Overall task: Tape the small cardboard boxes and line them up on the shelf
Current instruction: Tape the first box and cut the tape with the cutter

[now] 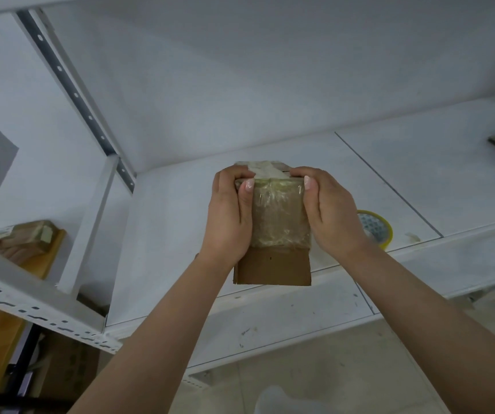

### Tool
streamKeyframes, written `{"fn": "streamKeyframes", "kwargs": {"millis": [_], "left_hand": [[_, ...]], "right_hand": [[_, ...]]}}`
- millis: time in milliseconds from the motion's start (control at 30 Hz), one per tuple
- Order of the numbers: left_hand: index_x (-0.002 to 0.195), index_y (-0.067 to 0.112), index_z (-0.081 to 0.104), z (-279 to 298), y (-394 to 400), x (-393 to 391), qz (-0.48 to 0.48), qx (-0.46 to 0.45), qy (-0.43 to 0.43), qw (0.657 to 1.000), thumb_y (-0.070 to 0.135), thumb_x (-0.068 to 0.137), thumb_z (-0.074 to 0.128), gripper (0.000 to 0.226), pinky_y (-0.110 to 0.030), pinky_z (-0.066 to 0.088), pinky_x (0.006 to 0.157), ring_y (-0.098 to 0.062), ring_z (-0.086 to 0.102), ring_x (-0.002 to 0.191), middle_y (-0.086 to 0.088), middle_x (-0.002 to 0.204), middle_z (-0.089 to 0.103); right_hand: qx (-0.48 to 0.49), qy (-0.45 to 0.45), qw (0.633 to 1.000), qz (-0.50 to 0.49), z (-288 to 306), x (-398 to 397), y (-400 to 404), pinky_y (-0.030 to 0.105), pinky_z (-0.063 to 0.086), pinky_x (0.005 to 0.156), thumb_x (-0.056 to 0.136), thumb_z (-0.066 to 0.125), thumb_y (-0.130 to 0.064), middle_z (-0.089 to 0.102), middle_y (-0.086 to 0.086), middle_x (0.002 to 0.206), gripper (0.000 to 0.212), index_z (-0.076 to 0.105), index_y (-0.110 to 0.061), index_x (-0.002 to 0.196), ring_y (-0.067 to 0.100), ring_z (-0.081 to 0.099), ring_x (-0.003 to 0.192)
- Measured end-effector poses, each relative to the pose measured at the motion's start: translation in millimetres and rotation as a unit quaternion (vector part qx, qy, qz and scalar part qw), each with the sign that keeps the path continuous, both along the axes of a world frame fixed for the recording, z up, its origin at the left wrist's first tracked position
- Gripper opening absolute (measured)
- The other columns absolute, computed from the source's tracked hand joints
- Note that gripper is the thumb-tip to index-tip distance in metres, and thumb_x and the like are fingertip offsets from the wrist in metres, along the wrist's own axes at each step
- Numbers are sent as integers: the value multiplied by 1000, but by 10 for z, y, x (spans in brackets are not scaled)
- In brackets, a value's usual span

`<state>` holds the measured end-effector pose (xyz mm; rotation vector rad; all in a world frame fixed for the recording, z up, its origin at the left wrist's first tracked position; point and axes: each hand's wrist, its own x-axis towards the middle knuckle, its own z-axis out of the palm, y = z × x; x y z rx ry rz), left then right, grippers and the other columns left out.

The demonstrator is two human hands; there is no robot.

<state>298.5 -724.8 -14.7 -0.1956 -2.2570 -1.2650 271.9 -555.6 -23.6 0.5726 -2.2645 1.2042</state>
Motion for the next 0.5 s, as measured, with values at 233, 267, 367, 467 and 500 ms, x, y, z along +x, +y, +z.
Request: {"fn": "streamKeyframes", "kwargs": {"millis": [233,267,367,467,500], "left_hand": [[118,9,53,-53,-18,-19,-1,-9,25,1000,29,102,35,32,-5,35,92,4,49,108,-6,123,55],[118,9,53,-64,-9,-14,-7,-8,34,999,30,102,35,31,-6,35,93,3,49,110,-6,123,55],[116,13,54,-101,-6,-19,-26,-5,52,998,35,98,42,31,-9,36,97,5,47,116,-2,126,53],[113,22,57,-148,-47,-26,-56,35,35,997,37,94,53,25,-30,46,100,-4,50,122,-1,129,55],[112,21,59,-176,-64,-25,-67,44,23,997,35,92,57,25,-37,49,98,-6,51,122,-1,129,55]], "right_hand": [[24,0,999,32,12,13,66,34,49,87,104,29,-38,65,12,117,50,60,-4,125,24,62,103],[29,7,999,26,-6,7,68,32,49,87,104,33,-35,65,12,116,46,61,-4,124,24,63,102],[29,40,999,-3,-72,-16,70,24,45,85,100,45,-25,67,14,113,36,63,-2,122,26,65,100],[40,36,998,12,-157,-44,130,27,48,82,99,39,-39,65,12,113,48,60,-4,126,23,64,95],[45,13,999,27,-196,-50,152,31,50,79,98,37,-47,64,10,117,55,56,-7,131,21,63,92]]}}
